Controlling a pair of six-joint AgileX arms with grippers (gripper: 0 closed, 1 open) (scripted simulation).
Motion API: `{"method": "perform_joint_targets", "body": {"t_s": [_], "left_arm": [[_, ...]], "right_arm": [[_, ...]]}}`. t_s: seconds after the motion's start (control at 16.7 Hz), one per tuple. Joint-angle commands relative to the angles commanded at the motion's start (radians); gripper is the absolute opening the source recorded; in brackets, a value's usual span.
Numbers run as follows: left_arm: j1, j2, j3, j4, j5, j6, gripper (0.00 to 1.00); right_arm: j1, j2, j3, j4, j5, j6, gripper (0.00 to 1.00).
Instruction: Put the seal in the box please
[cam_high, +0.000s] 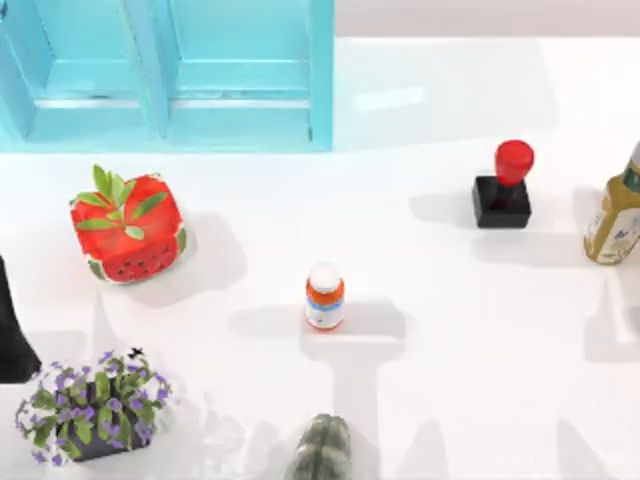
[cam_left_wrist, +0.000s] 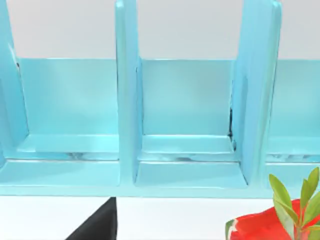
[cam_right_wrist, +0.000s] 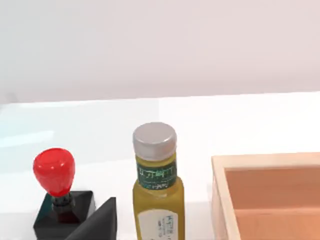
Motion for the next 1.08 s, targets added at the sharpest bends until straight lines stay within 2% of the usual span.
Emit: {"method": "perform_joint_targets", "body": {"t_s": [0.42,0.84,1.08], "left_arm": [[0.000,0.000,0.000,0.000,0.000,0.000,1.00],[0.000,0.000,0.000,0.000,0.000,0.000,1.00],[0.000,0.000,0.000,0.000,0.000,0.000,1.00]], "right_arm": [[0.022,0.593,0.527,-0.425,0.052,0.071,1.00],[0.096,1.333,1.180,-0.973,0.131,0.109,1.00],[0.166,1.666,1.578,-1.191,0.140,0.140,1.00]]}}
